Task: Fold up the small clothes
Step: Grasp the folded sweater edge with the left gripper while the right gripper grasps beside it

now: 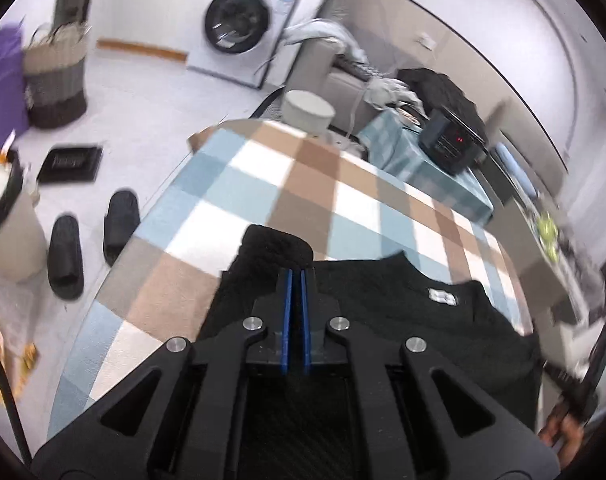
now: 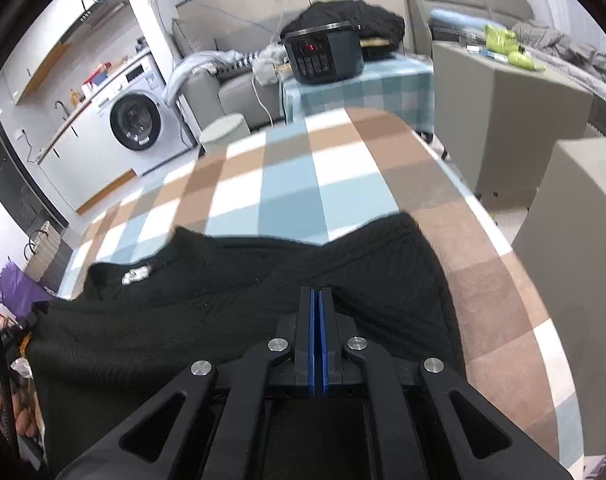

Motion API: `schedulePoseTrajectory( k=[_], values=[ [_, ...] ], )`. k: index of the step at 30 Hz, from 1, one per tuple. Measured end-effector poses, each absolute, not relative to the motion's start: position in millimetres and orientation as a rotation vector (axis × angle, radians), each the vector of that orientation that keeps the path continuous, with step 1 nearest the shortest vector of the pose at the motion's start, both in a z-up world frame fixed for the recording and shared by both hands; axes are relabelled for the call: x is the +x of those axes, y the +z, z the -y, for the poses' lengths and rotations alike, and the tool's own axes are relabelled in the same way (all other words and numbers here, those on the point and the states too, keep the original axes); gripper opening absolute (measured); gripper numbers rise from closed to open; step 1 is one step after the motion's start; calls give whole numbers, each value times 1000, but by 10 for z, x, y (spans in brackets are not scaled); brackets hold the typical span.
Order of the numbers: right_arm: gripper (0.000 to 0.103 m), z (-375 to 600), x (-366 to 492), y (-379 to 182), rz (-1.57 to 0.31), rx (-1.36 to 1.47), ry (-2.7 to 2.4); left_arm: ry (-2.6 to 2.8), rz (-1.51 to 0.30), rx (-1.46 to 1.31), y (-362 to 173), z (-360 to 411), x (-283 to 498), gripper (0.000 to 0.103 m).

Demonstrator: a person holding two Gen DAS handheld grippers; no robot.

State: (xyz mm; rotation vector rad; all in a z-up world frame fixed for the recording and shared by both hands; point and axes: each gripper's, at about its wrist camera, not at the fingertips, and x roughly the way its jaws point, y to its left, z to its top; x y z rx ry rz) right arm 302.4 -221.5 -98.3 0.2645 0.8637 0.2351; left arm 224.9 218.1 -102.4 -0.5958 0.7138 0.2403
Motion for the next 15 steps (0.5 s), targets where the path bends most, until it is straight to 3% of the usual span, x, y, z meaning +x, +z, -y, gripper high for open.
schedulePoseTrajectory(
  k=[7,10,13,15],
  values=[
    [3,2154,3053,-1108,-923,234,241,264,-736,-619,-1142,-2291,2291,2],
    [12,2219,3016,-1016,-881,268,243,262,-732,-622,-1120,-2286,2317,2],
    [32,2326,3011,-921,-851,297,198,258,-709,-618,-1074,-2263,2299,2],
    [38,2337,3083,-935,-876,321,196,254,-697,-624,-1067,-2261,2290,2]
  ],
)
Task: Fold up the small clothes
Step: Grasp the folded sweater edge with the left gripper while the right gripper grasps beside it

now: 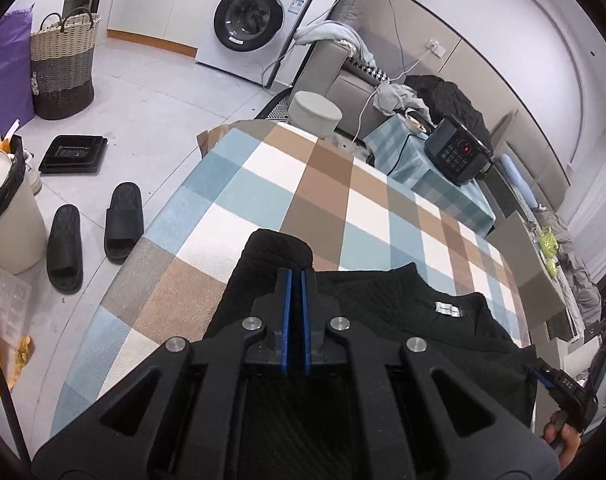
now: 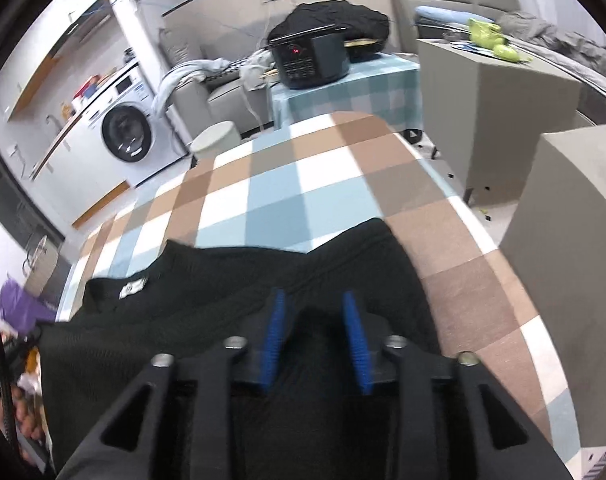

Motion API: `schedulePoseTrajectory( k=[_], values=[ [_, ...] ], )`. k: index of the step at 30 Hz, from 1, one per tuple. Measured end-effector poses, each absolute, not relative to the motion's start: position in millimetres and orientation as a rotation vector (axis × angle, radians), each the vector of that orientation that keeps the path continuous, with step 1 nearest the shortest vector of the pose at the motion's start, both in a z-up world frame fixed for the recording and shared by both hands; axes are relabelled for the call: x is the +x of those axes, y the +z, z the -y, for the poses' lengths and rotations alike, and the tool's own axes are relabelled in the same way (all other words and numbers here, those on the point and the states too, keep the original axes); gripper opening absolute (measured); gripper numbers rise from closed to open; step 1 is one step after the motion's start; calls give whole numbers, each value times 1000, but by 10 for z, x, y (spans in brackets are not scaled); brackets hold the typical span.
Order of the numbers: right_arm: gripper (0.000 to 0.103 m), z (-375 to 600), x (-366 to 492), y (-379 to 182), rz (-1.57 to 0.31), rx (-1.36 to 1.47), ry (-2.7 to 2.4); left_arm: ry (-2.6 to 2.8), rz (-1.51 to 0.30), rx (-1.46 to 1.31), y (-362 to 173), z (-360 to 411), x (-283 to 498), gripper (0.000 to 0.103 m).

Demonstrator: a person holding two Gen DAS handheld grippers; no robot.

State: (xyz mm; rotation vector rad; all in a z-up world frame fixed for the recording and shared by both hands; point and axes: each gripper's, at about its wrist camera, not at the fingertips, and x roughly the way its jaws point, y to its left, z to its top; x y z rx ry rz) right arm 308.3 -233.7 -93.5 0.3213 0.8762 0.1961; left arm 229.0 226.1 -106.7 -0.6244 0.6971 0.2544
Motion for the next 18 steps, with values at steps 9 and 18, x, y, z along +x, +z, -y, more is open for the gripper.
schedulePoseTrajectory(
  k=[9,18],
  values=[
    [11,1874,3335,-1133,-923,117,98,222,-661,-647,-980,-2263,2131,2],
    [0,2320,3185,-713,-742,271,95,206,-635,-667,-937,-2278,2049,2]
  ],
)
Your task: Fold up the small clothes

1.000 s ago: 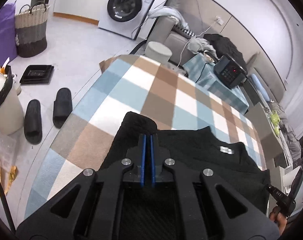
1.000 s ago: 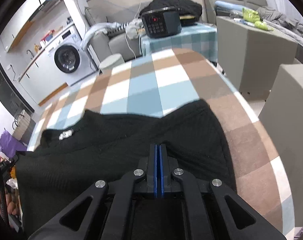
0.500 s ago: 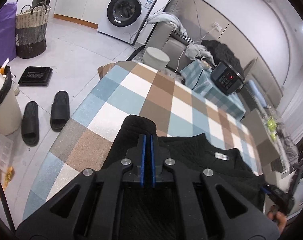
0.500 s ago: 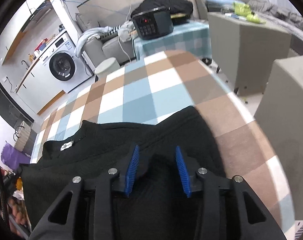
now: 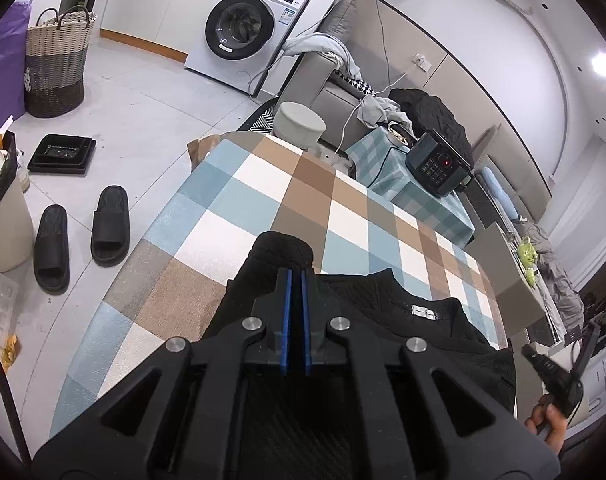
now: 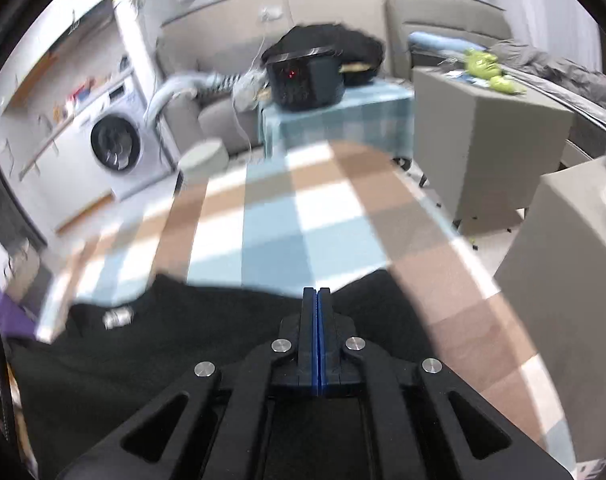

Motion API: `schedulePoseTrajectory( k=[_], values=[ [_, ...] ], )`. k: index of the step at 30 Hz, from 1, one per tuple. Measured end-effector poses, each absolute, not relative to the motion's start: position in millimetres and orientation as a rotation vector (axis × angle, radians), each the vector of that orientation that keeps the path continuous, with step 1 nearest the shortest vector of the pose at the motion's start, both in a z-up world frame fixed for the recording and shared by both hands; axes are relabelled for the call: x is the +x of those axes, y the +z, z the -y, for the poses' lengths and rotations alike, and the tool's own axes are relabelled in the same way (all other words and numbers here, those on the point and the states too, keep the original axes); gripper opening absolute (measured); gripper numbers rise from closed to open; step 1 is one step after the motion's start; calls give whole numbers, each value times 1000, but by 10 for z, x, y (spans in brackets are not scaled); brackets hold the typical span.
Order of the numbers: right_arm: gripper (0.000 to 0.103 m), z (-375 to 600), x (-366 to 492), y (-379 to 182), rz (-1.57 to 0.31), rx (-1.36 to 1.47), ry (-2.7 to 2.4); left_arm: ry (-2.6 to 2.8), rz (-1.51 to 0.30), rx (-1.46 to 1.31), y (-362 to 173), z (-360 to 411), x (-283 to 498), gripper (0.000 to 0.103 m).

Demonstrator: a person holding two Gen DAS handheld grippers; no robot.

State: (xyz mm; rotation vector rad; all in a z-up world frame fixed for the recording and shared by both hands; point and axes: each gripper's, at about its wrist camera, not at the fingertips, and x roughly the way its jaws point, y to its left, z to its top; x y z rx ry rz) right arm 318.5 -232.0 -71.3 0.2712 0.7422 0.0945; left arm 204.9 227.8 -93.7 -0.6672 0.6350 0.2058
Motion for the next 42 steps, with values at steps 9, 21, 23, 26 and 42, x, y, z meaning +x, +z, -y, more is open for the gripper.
schedulePoseTrajectory(
  k=[9,21,23,26,42],
  values=[
    [44,2206,3344,-941,-907,257,155,268,-804,-595,-1238,-2213,2243,2],
    [7,1749,3390,-1139,-910,0,145,260,-843,-560,-1372,-2174,2351,2],
    [4,1789,3375,-1115,-902,20,153,259,-842,-563,-1371,-2179,2355,2],
    [4,1925,3308,-974,-834,112,190,251,-810,-582,-1329,-2207,2329,2],
    [44,2358,3237,-810,-828,273,184,295,-778,-606,-1229,-2416,2137,59]
  ],
)
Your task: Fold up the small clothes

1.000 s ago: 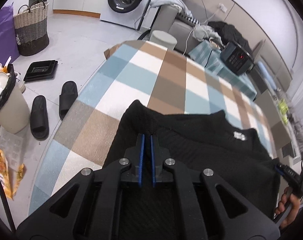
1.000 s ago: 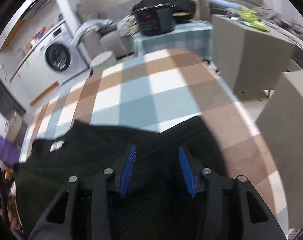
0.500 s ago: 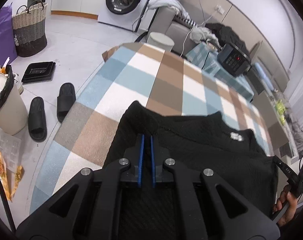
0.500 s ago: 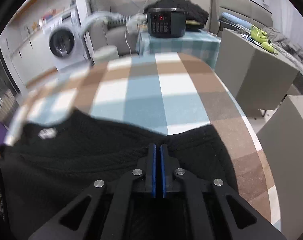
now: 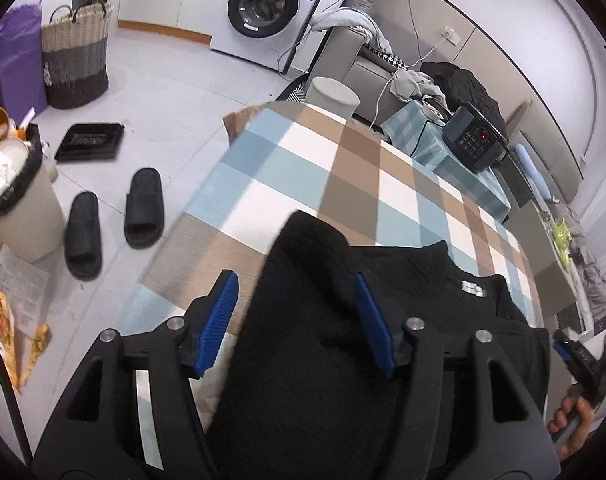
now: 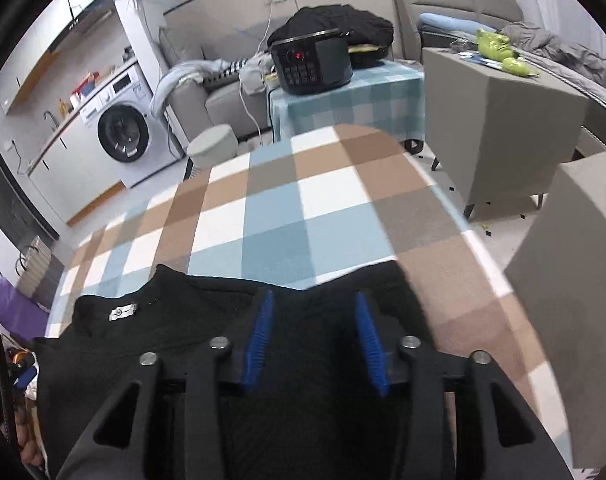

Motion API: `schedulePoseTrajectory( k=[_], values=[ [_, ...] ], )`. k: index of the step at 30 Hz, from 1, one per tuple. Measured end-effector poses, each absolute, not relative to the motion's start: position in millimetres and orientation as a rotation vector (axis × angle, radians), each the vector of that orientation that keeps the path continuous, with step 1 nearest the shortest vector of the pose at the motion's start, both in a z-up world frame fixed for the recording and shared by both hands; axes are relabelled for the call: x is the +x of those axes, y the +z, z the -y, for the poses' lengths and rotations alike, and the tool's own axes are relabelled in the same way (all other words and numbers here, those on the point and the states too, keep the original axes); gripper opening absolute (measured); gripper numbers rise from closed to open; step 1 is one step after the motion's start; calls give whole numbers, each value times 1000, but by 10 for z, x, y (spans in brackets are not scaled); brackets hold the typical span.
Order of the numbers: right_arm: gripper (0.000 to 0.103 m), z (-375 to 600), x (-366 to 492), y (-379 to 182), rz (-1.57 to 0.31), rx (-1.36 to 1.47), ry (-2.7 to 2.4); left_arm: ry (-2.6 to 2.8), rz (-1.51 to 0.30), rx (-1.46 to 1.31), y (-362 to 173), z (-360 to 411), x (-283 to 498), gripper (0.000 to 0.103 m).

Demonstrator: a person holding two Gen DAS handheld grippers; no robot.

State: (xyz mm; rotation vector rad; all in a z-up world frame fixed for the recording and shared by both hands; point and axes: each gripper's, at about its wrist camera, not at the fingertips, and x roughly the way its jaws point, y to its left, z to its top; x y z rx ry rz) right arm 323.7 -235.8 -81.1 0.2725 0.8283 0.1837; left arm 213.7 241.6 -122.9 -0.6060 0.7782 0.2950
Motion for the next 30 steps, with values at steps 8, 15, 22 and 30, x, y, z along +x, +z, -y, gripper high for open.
schedulePoseTrajectory(
  k=[8,15,22,30],
  values=[
    [53,2954,3148,-976,-881,377,132,316,-847,-532,-1436,-2462,2356,60],
    [53,2906,3328,-1119,-891,422,209,294,-781,-535,-1459,-2437,2443,10],
    [11,2649,3451,-1120,-838,332,189,313,-712,-560,-1336,-2486,2326,3],
    [6,2768,3200,-641,-640,391,213,301,-607,-593,-1004,-2481,2118,3]
  ],
)
